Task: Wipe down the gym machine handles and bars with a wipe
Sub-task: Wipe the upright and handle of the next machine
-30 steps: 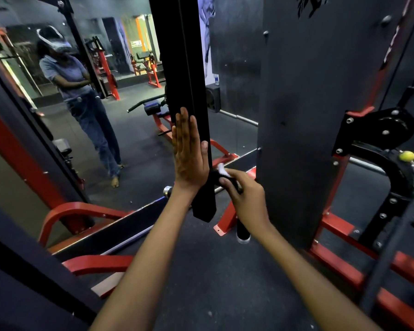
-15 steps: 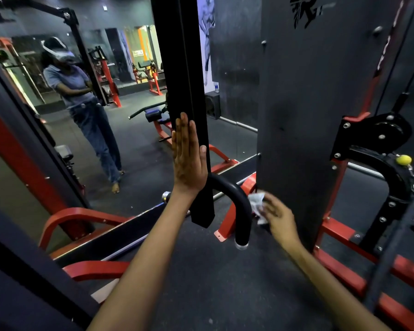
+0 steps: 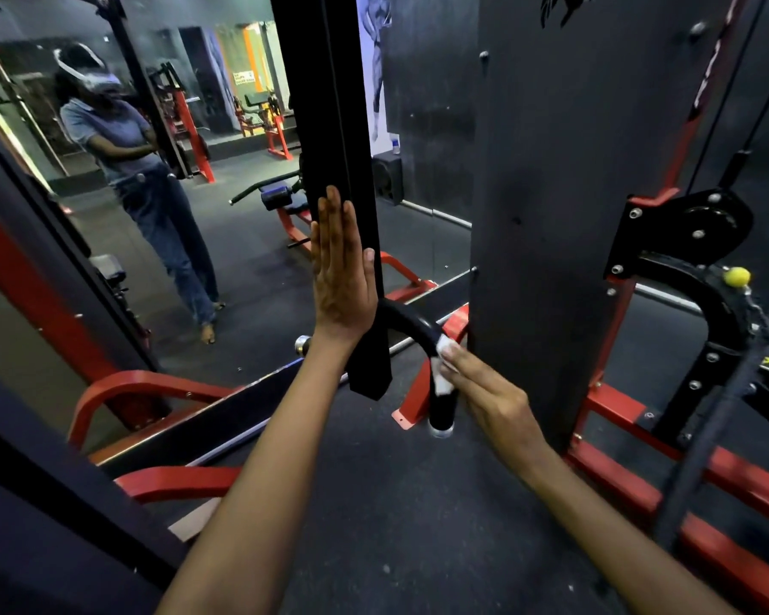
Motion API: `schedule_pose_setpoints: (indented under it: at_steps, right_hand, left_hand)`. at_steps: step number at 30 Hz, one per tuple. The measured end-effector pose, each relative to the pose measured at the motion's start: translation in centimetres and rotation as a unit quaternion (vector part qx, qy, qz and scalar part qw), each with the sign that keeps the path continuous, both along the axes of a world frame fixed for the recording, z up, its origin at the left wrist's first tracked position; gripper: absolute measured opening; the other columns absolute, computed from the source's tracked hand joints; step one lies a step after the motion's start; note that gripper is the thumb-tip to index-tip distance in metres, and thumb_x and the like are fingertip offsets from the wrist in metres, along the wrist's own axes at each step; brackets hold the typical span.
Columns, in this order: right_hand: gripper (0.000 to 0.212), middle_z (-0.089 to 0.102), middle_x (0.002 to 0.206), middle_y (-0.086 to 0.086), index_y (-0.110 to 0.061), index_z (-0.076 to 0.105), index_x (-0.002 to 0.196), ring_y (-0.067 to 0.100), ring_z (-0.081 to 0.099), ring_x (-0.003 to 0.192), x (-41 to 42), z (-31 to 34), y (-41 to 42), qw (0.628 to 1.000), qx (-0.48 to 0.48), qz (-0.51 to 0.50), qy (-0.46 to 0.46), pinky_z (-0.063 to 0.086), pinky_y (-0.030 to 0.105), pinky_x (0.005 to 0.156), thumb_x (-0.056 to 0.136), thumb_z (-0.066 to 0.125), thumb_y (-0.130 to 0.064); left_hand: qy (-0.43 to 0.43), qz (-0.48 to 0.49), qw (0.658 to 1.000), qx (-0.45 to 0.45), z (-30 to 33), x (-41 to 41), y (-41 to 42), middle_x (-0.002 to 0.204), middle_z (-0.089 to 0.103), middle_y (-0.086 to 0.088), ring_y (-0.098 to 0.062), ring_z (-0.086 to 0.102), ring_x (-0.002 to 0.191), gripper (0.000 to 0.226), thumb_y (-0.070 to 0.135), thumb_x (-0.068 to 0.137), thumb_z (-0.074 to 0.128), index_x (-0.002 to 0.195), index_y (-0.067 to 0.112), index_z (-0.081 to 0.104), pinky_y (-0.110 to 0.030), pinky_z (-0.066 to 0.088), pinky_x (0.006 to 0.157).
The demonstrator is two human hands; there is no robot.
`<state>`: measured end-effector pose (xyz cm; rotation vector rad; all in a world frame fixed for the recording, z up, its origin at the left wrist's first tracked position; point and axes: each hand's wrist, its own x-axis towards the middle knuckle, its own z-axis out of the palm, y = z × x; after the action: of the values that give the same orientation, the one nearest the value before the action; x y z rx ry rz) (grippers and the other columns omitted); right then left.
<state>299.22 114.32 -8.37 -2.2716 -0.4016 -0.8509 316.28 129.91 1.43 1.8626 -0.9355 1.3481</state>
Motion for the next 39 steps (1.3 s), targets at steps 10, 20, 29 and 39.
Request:
schedule_pose_setpoints:
  at_steps: [10,20,29,39]
  right_hand:
    - [0.024,0.061,0.118,0.005,-0.004,0.065,0.114,0.003,0.051,0.112,4.4,5.7,3.6,0.997,0.013,-0.05,-0.06,0.037,0.014,0.102,0.09,0.06,-0.007]
    - [0.029,0.053,0.098,-0.01,-0.008,0.072,0.097,0.005,0.056,0.09,-0.5,-3.6,0.6,0.993,0.055,-0.101,0.001,0.046,0.012,0.082,0.079,0.06,0.011]
    - [0.025,0.055,0.112,0.005,0.003,0.067,0.109,0.0,0.05,0.105,3.6,3.9,3.0,0.982,0.086,-0.103,-0.133,0.041,0.011,0.092,0.092,0.055,-0.011]
    - [0.03,0.059,0.099,0.004,-0.005,0.072,0.094,0.019,0.06,0.094,-0.5,-7.0,-1.2,0.989,0.042,-0.128,0.065,0.037,0.007,0.087,0.076,0.056,0.012]
  left_hand:
    - [0.018,0.03,0.999,-0.003,-0.3,-0.4,-0.4,0.157,-0.025,0.013,-0.012,-0.011,0.147,0.071,0.015,0.101,0.029,0.15,0.026,-0.021,-0.04,0.002,0.122]
    - [0.09,0.101,0.989,-0.057,-0.8,-1.7,-2.8,0.155,-0.031,0.014,-0.015,-0.016,0.146,0.092,0.02,0.097,0.051,0.148,0.03,-0.025,-0.049,0.003,0.121]
    - [0.074,0.097,0.992,-0.02,-1.4,-0.6,-2.3,0.154,-0.032,0.016,-0.011,-0.02,0.146,0.096,0.021,0.096,0.054,0.148,0.032,-0.026,-0.043,0.002,0.121]
    - [0.061,0.097,0.993,-0.017,-1.6,-0.4,-2.3,0.154,-0.032,0.015,-0.011,-0.02,0.146,0.092,0.021,0.097,0.05,0.148,0.031,-0.026,-0.041,0.001,0.121]
